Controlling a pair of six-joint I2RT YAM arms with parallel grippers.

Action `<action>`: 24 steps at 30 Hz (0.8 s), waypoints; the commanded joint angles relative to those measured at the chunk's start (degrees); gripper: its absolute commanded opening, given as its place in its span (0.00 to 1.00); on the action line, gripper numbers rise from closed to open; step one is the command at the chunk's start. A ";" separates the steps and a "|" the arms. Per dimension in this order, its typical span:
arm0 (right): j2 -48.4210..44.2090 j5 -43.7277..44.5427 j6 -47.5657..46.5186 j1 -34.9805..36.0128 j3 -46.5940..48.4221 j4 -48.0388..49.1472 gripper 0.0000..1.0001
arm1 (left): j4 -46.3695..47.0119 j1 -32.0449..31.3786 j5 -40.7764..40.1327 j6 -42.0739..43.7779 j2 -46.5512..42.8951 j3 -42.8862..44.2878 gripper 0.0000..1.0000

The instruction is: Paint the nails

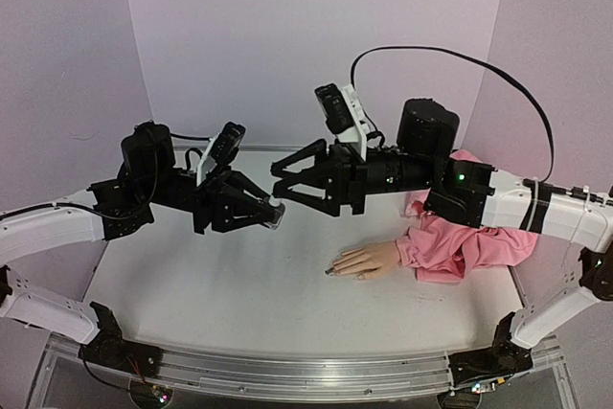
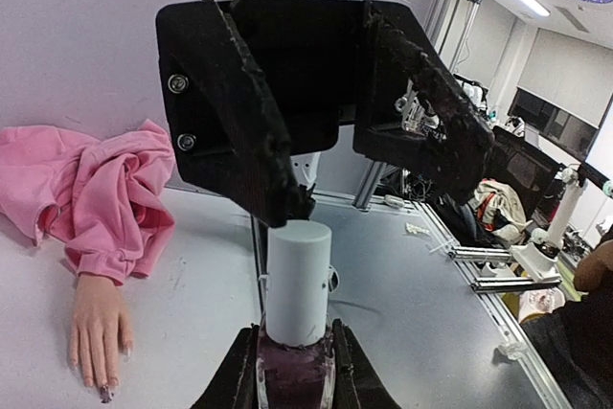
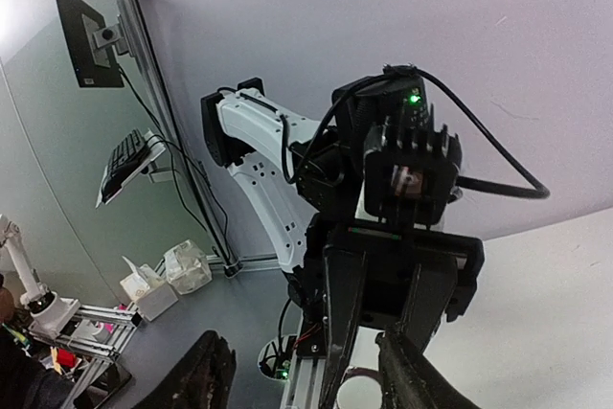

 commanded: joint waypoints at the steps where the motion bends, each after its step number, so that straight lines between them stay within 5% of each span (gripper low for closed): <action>1: 2.33 -4.07 1.86 -0.09 1.33 6.46 0.49 | 3.06 0.13 4.54 -1.63 0.50 3.64 0.00; 7: 4.75 -5.76 2.18 -0.09 2.82 6.62 0.43 | 3.24 0.11 5.23 -1.51 0.80 3.96 0.00; 18: 4.02 -5.03 2.34 -0.04 1.83 6.97 0.05 | 3.32 0.13 3.63 0.31 0.60 2.93 0.00; 24: 3.55 0.25 3.47 -0.04 0.94 6.64 0.00 | 3.32 0.13 -9.19 4.36 -1.83 -0.18 0.00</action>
